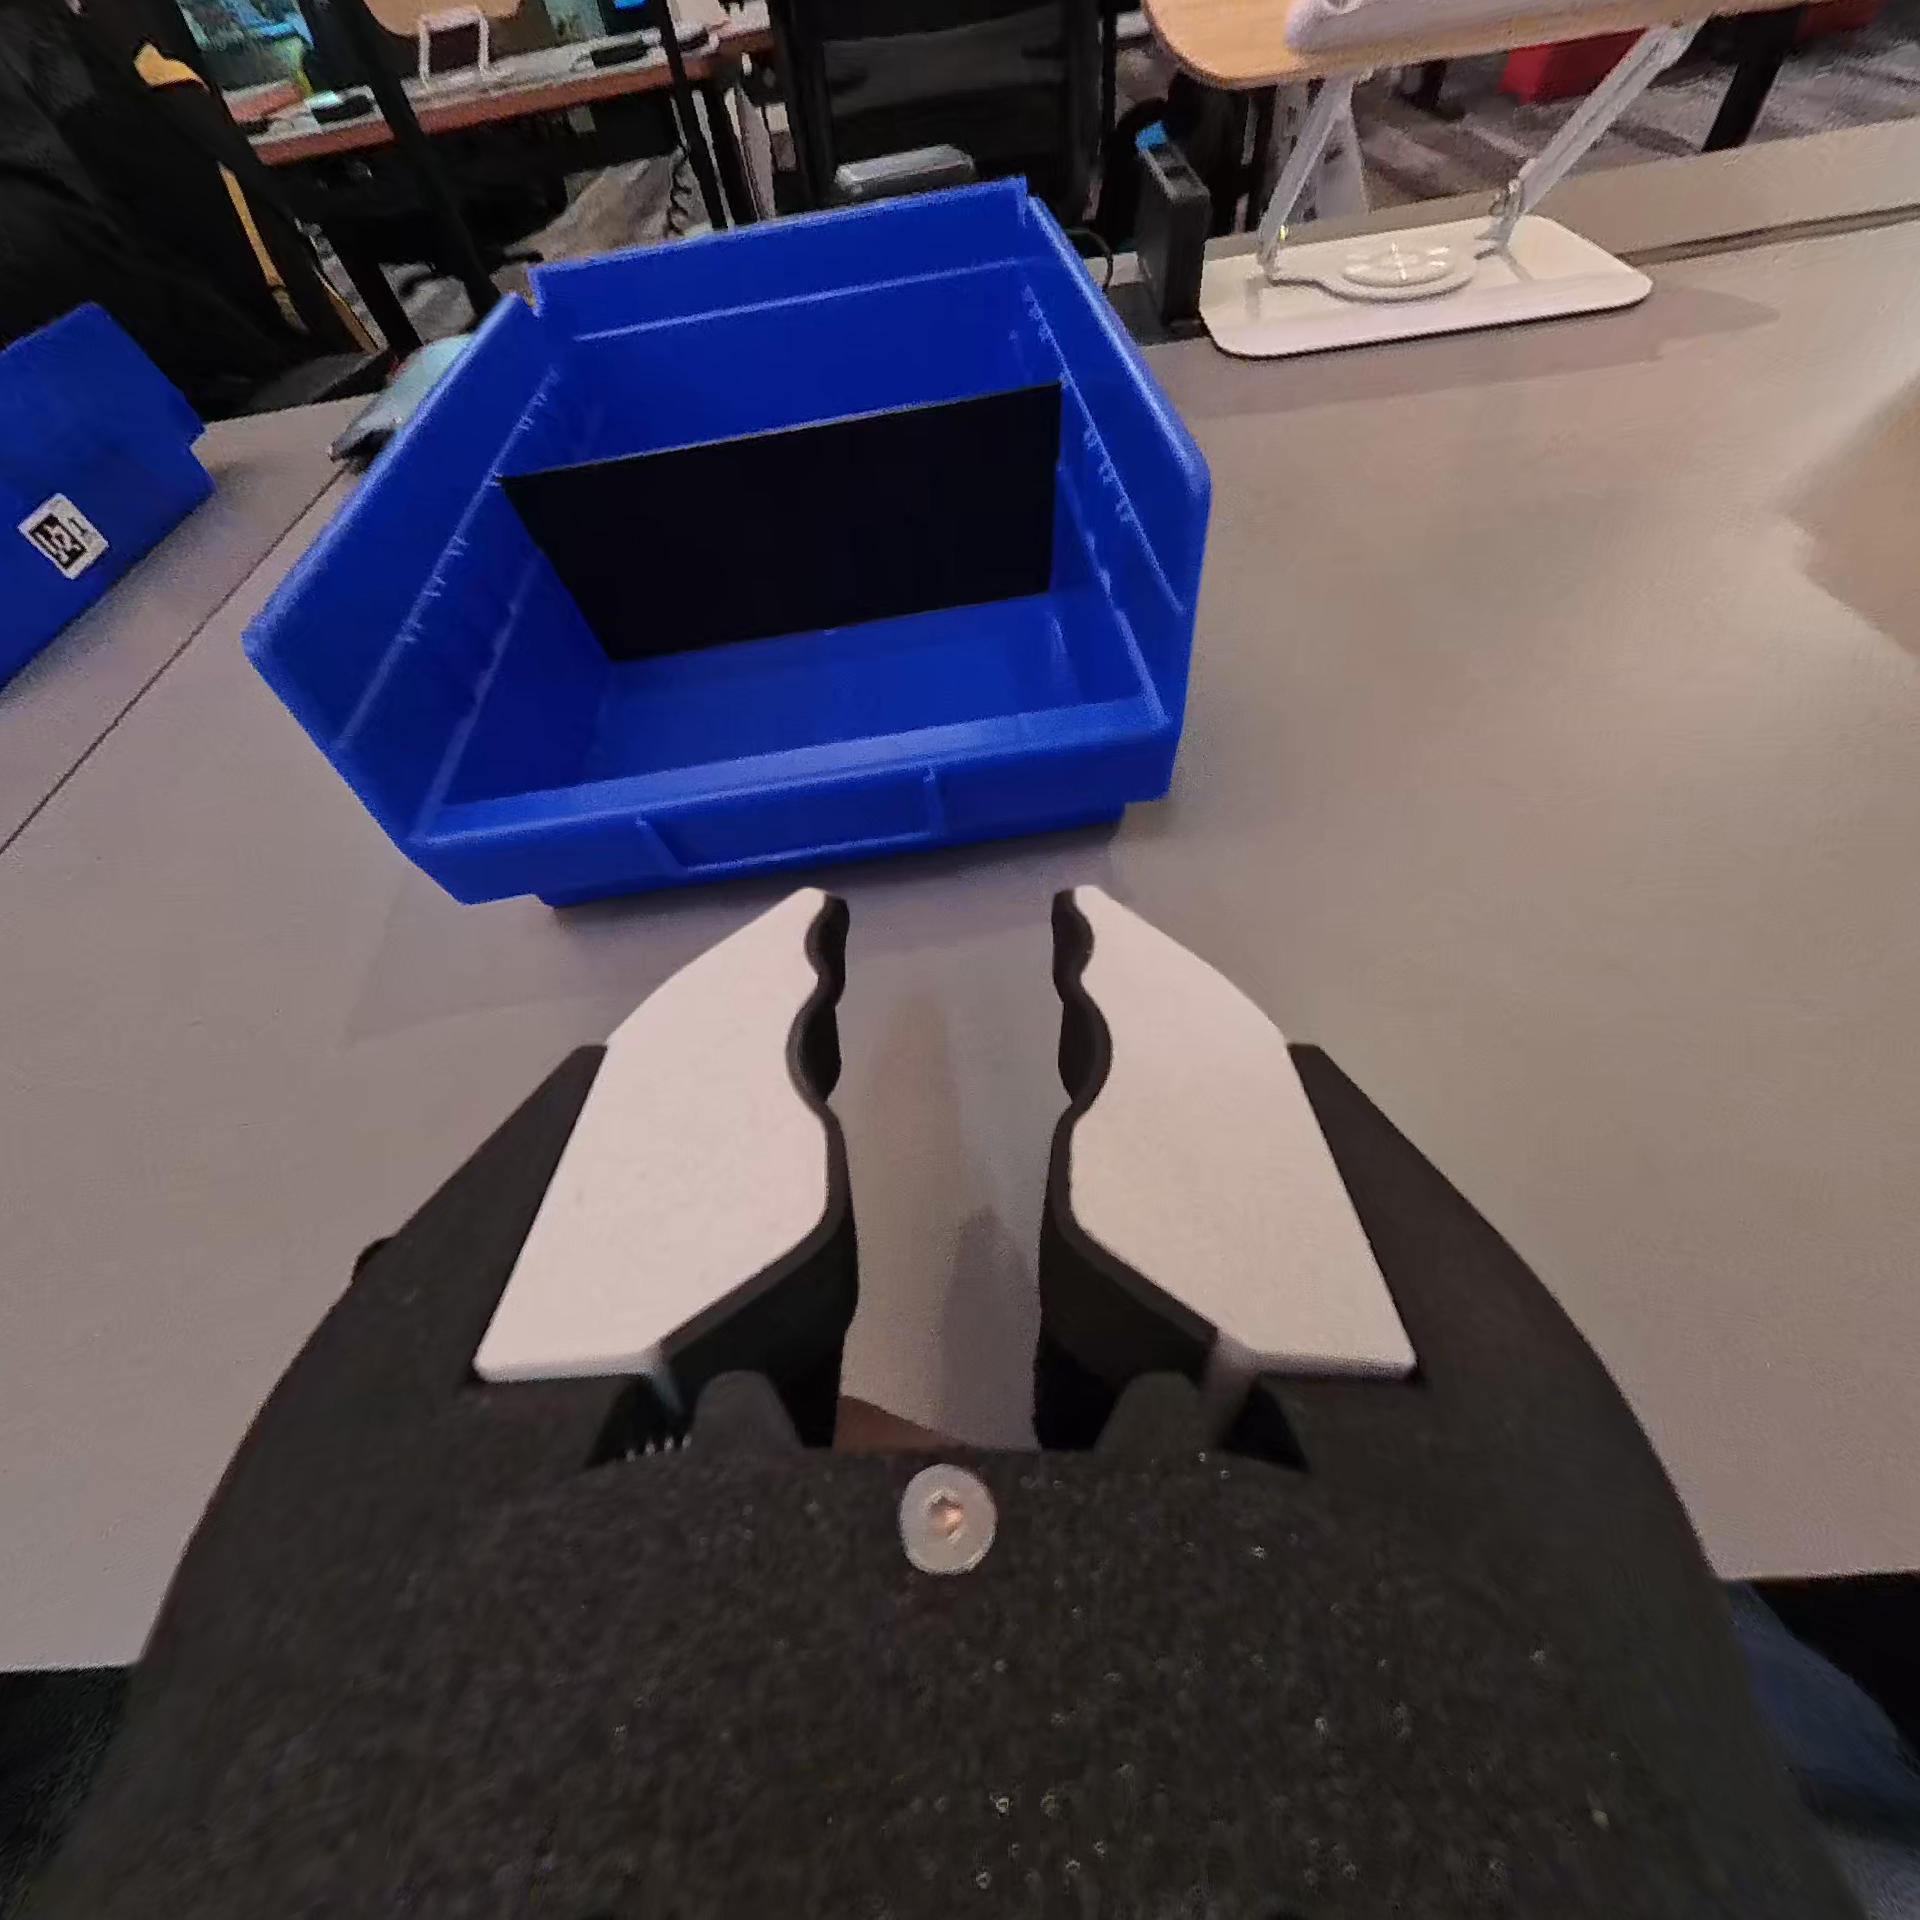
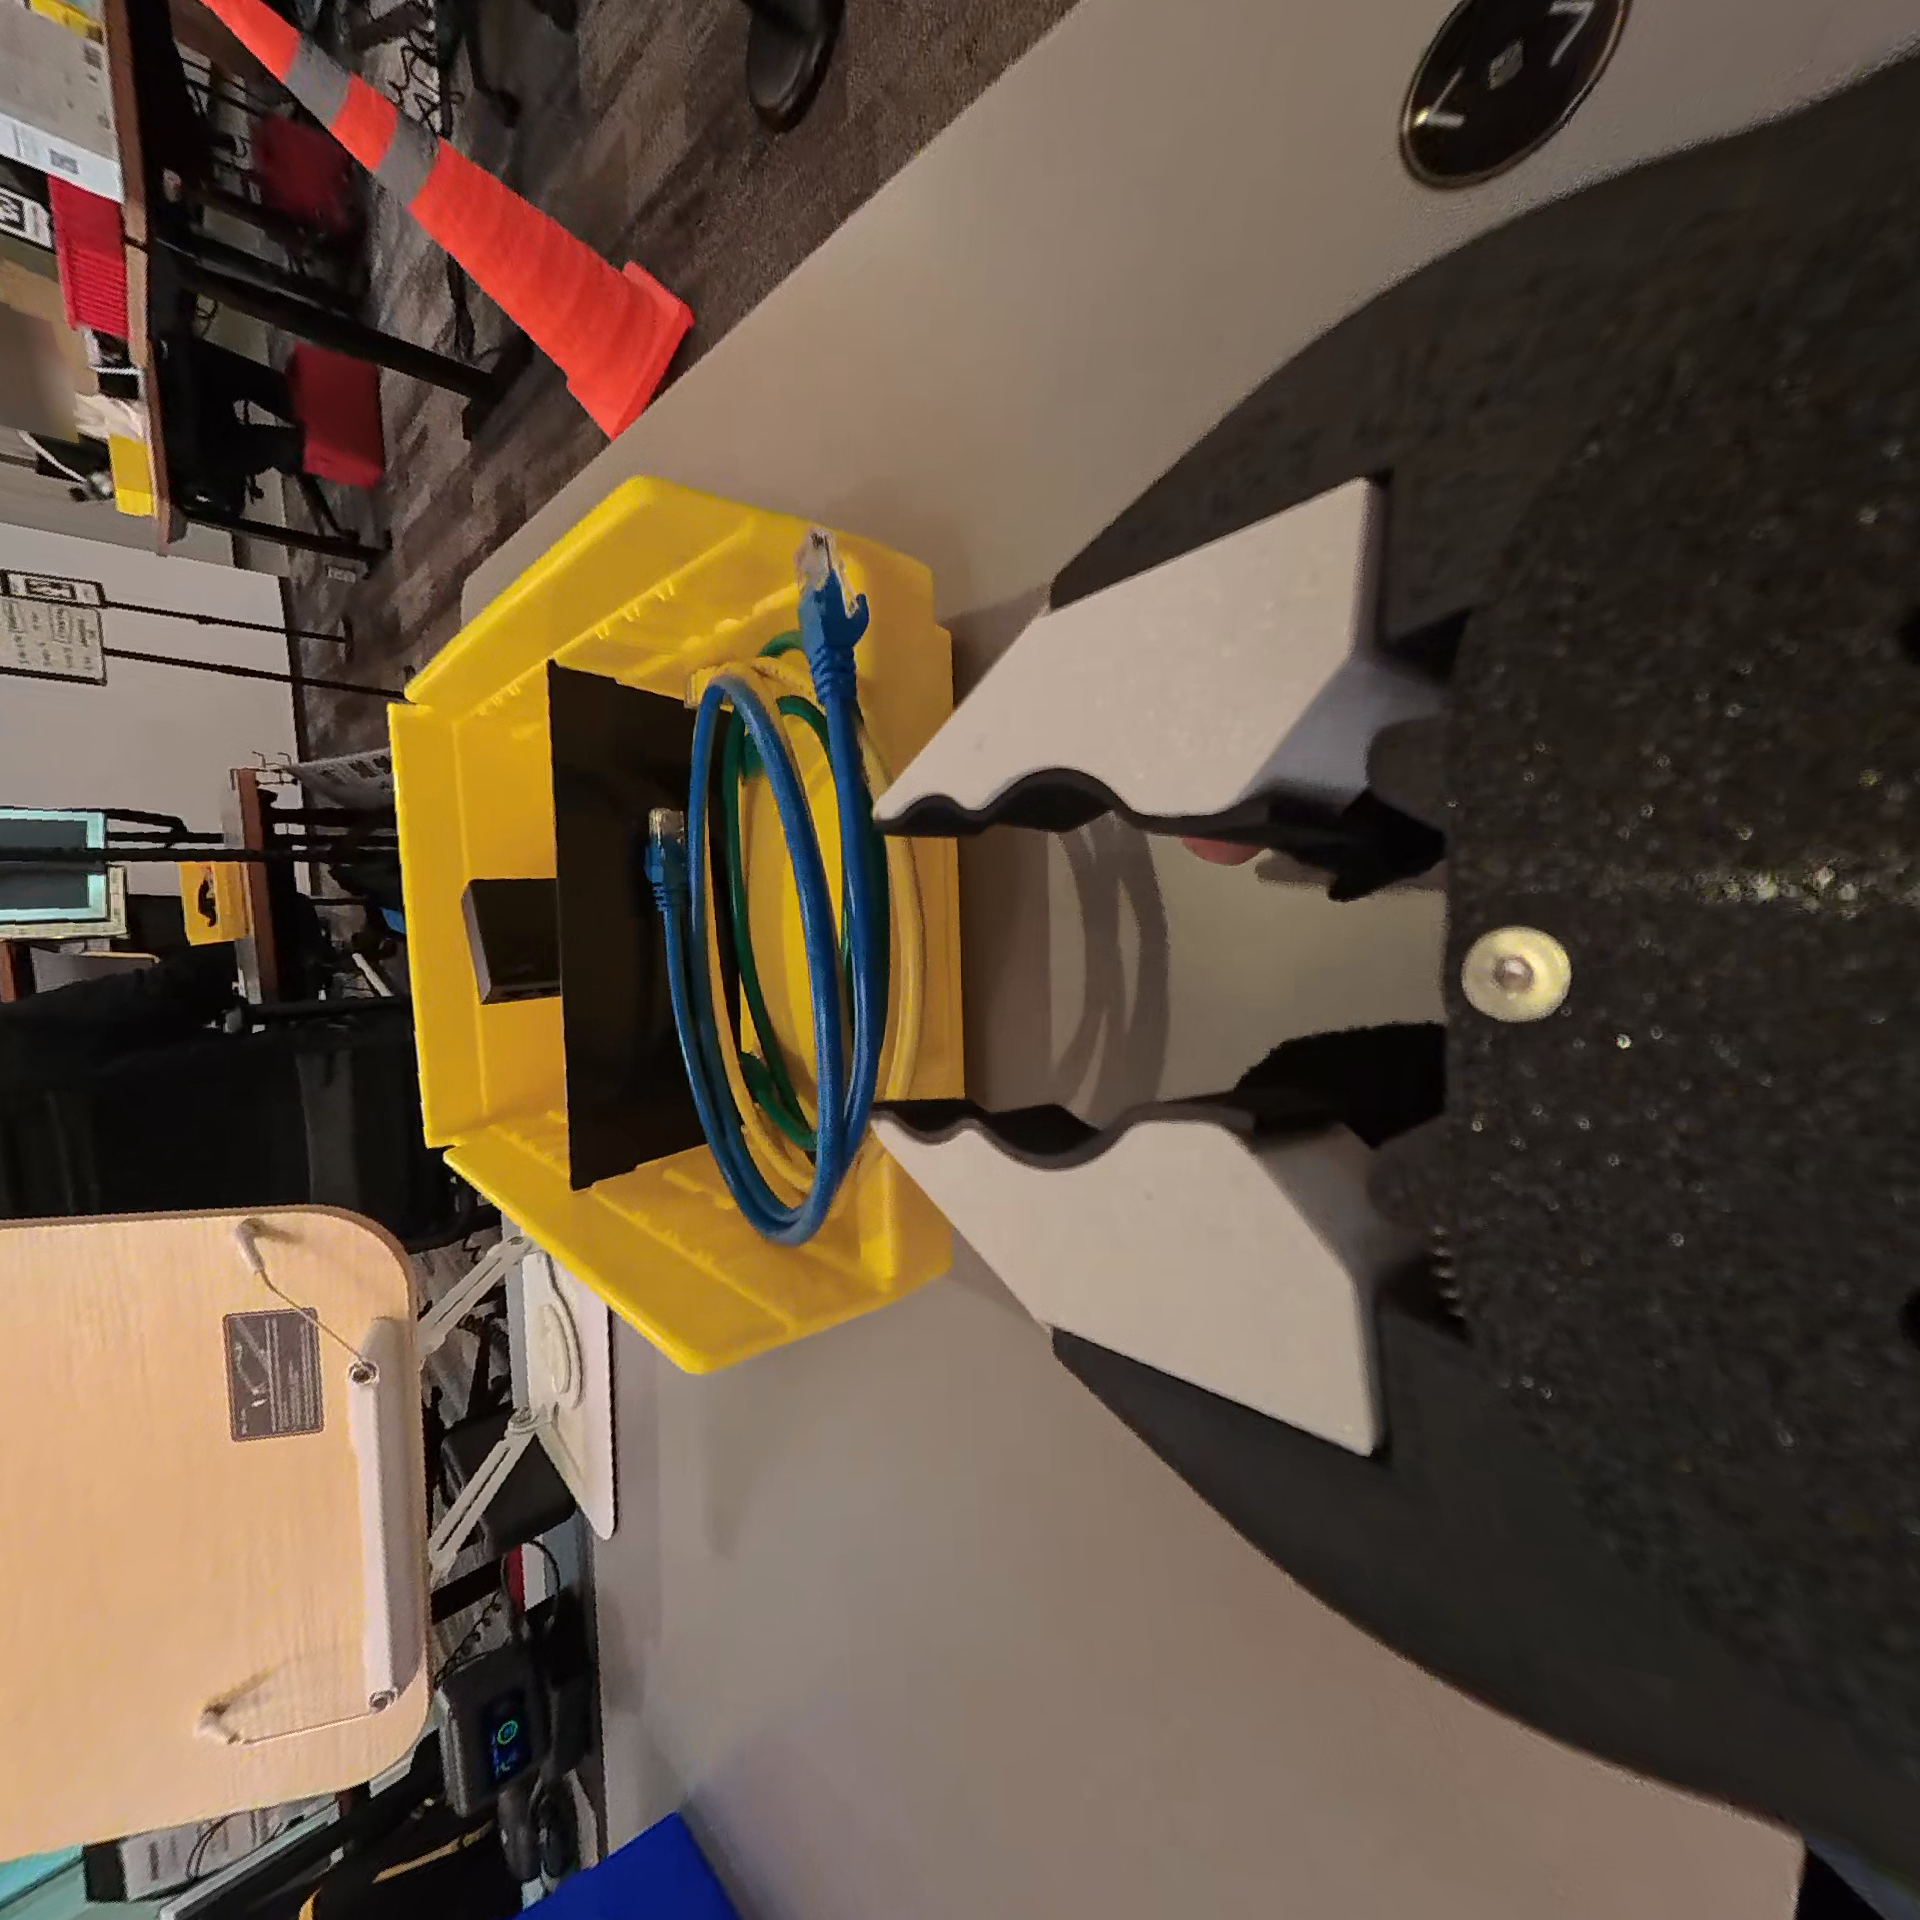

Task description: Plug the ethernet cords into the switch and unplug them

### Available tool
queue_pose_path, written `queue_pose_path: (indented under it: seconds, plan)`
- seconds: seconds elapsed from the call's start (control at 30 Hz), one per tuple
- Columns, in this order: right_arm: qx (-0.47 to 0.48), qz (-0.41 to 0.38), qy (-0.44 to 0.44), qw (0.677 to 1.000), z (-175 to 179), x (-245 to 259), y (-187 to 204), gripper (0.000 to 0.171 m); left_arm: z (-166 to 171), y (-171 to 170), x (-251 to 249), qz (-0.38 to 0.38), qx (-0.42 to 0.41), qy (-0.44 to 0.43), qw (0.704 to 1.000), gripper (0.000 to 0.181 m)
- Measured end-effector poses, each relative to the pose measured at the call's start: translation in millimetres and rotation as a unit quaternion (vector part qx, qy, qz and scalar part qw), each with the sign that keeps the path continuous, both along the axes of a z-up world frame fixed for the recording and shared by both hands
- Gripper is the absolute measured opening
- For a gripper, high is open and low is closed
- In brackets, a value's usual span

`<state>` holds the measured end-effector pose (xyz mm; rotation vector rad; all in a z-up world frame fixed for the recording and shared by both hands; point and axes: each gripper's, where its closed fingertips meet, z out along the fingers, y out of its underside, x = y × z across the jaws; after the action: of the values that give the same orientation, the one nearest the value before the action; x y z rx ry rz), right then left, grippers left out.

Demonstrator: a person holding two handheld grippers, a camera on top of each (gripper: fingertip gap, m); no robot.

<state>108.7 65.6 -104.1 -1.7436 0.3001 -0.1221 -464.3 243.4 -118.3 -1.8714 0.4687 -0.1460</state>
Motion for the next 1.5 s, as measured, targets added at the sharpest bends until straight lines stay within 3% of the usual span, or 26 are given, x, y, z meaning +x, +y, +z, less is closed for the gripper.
queue_pose_path:
  seconds: [0.37, 0.87, 1.0, 1.1, 1.2, 1.37, 1.5]
  plan:
    - [-0.019, 0.017, -0.006, 1.000, -5.3, -13.1, 17.5, 0.051, -6.7, -21.5, 10.2, -0.030, -0.016, 0.016, 0.999, 0.039]
    - [-0.041, 0.022, -0.032, 0.998, -11.7, -16.0, 5.5, 0.050, -7.1, -16.0, 27.8, -0.043, -0.018, 0.019, 0.999, 0.041]
    - [-0.042, 0.074, -0.016, 0.996, -13.1, -46.2, 14.1, 0.050, -5.1, -11.5, 23.2, -0.008, -0.008, 0.019, 1.000, 0.040]
    - [-0.045, 0.091, 0.013, 0.995, -14.5, -74.5, 42.7, 0.053, 0.7, -8.0, 26.9, -0.006, -0.008, -0.019, 1.000, 0.054]
    - [-0.061, 0.056, -0.015, 0.996, -14.7, -81.5, 79.2, 0.052, -8.6, -4.9, 31.0, -0.017, -0.039, -0.034, 0.999, 0.052]
    - [-0.060, 0.045, 0.035, 0.997, -16.2, -105.4, 114.2, 0.054, -15.4, 0.8, 37.2, -0.033, -0.065, -0.047, 0.996, 0.064]
    - [-0.075, 0.148, 0.044, 0.985, -13.6, -170.0, 101.0, 0.052, -11.4, -6.1, 57.2, -0.075, -0.050, -0.042, 0.995, 0.061]
